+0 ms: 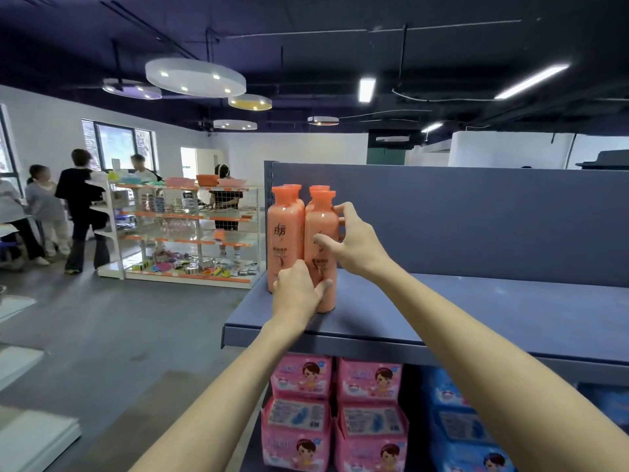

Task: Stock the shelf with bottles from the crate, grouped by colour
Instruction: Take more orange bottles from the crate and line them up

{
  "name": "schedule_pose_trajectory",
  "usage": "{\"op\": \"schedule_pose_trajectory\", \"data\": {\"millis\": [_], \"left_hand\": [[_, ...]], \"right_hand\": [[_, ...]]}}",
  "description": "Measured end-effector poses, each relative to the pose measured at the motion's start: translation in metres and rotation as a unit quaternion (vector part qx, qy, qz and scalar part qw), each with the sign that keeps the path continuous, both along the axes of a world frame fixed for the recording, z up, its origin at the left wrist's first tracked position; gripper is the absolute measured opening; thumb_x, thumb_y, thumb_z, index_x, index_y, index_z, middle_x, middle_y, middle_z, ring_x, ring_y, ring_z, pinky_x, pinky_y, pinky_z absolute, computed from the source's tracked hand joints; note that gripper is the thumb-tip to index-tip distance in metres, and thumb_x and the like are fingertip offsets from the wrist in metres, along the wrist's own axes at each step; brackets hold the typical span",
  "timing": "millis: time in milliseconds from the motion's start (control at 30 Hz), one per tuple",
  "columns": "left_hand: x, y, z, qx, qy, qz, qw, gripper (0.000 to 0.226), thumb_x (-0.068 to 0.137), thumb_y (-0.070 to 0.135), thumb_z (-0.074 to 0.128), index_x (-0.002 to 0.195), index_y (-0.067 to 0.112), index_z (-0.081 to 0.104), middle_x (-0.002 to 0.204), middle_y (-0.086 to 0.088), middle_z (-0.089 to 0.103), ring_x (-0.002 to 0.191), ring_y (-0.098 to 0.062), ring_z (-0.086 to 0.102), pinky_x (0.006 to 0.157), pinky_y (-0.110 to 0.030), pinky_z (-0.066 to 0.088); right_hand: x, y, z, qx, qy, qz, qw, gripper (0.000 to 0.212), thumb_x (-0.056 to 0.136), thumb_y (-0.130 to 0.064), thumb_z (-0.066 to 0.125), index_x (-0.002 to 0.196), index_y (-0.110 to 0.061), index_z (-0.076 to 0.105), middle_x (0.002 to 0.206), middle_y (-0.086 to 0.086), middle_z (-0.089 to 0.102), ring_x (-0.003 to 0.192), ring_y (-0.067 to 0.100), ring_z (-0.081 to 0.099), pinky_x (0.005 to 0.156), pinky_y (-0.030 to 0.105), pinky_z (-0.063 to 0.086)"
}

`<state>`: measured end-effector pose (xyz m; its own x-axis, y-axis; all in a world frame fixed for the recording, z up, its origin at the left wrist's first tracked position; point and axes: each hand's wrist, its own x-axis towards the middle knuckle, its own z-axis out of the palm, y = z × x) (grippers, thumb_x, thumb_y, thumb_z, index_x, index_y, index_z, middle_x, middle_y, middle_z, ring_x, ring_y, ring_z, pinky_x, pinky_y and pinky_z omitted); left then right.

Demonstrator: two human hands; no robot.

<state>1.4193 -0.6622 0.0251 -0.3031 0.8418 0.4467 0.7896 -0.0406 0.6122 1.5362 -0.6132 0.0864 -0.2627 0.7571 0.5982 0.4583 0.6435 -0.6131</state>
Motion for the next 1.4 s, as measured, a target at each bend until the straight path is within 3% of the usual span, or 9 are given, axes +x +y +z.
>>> {"op": "schedule_pose_trajectory", "data": {"millis": [200, 300, 533, 1033, 1267, 1400], "left_hand": [[0.0, 0.011, 0.004, -0.026, 0.051, 0.039, 0.998, 0.043, 0.093, 0.038, 0.061, 0.115, 0.002, 0.056, 0.118, -0.02, 0.06, 0.113, -0.041, 0.056, 0.089, -0.043, 0.046], [0.0, 0.014, 0.008, -0.026, 0.089, 0.047, 0.995, 0.041, 0.095, 0.037, 0.059, 0.116, 0.002, 0.057, 0.117, -0.018, 0.061, 0.111, -0.038, 0.058, 0.088, -0.04, 0.047], [-0.003, 0.018, 0.012, -0.027, 0.146, 0.04, 0.988, 0.034, 0.098, 0.033, 0.054, 0.114, 0.004, 0.059, 0.115, -0.016, 0.062, 0.109, -0.036, 0.06, 0.085, -0.038, 0.047], [-0.005, 0.031, 0.006, -0.02, 0.169, 0.043, 0.984, 0.036, 0.099, 0.034, 0.051, 0.118, 0.003, 0.054, 0.114, -0.014, 0.063, 0.107, -0.034, 0.063, 0.079, -0.037, 0.051], [-0.011, 0.021, 0.009, -0.031, 0.163, 0.023, 0.986, 0.033, 0.095, 0.028, 0.057, 0.116, 0.003, 0.055, 0.115, -0.016, 0.062, 0.108, -0.036, 0.061, 0.083, -0.038, 0.048], [-0.015, 0.011, 0.005, -0.014, 0.175, 0.01, 0.984, 0.028, 0.093, 0.028, 0.059, 0.11, 0.007, 0.054, 0.109, -0.015, 0.063, 0.103, -0.036, 0.062, 0.076, -0.039, 0.048]], "right_hand": [[-0.015, 0.022, -0.001, 0.006, -0.016, -0.021, 1.0, 0.051, 0.086, -0.032, 0.072, 0.125, -0.02, 0.041, 0.118, 0.001, 0.062, 0.102, 0.019, 0.063, 0.08, 0.043, 0.058], [-0.018, 0.03, -0.001, 0.006, -0.02, -0.028, 0.999, 0.05, 0.086, -0.032, 0.073, 0.124, -0.02, 0.042, 0.119, 0.003, 0.062, 0.103, 0.019, 0.062, 0.085, 0.038, 0.056], [-0.024, 0.044, -0.002, 0.006, -0.025, -0.034, 0.999, 0.048, 0.086, -0.032, 0.072, 0.121, -0.021, 0.041, 0.118, 0.006, 0.06, 0.101, 0.021, 0.062, 0.085, 0.04, 0.056], [-0.031, 0.052, -0.003, -0.016, -0.032, -0.054, 0.998, 0.055, 0.087, -0.034, 0.071, 0.13, -0.021, 0.039, 0.123, 0.006, 0.057, 0.108, 0.023, 0.059, 0.092, 0.045, 0.054], [-0.022, 0.018, 0.003, -0.051, -0.116, -0.074, 0.989, 0.077, 0.091, -0.033, 0.067, 0.151, -0.024, 0.019, 0.112, 0.006, 0.064, 0.096, 0.025, 0.062, 0.081, 0.037, 0.052], [-0.008, 0.001, -0.001, -0.055, -0.189, -0.101, 0.975, 0.061, 0.09, -0.04, 0.067, 0.138, -0.014, 0.039, 0.122, 0.011, 0.06, 0.101, 0.028, 0.06, 0.083, 0.041, 0.052]]}}
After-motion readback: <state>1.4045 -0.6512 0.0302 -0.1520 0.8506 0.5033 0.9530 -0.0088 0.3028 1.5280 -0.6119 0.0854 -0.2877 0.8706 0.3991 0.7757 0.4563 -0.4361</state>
